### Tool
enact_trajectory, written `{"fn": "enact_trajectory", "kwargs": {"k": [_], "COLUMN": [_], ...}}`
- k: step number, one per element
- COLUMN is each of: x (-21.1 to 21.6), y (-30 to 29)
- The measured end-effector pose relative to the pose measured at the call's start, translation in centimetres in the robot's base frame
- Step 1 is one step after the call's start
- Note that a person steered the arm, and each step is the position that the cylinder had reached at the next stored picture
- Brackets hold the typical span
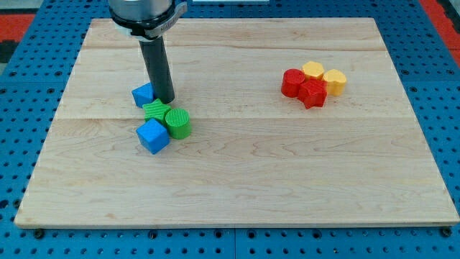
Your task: Place the blue triangle top left to green star
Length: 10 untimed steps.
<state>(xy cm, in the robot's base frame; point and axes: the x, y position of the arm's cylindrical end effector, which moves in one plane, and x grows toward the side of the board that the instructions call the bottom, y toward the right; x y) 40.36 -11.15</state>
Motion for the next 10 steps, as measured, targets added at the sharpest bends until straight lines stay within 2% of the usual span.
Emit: {"fn": "enact_trajectory", "kwargs": {"k": [2, 3, 4, 5, 6, 7, 8, 9, 10], "x": [-1.7, -7.5, -4.1, 0.1, 0.4, -3.3, -2.5, 1.3, 0.7], "y": [0.8, 1.8, -1.0, 0.1, 0.0, -0.1, -5.7, -5.4, -5.4]}}
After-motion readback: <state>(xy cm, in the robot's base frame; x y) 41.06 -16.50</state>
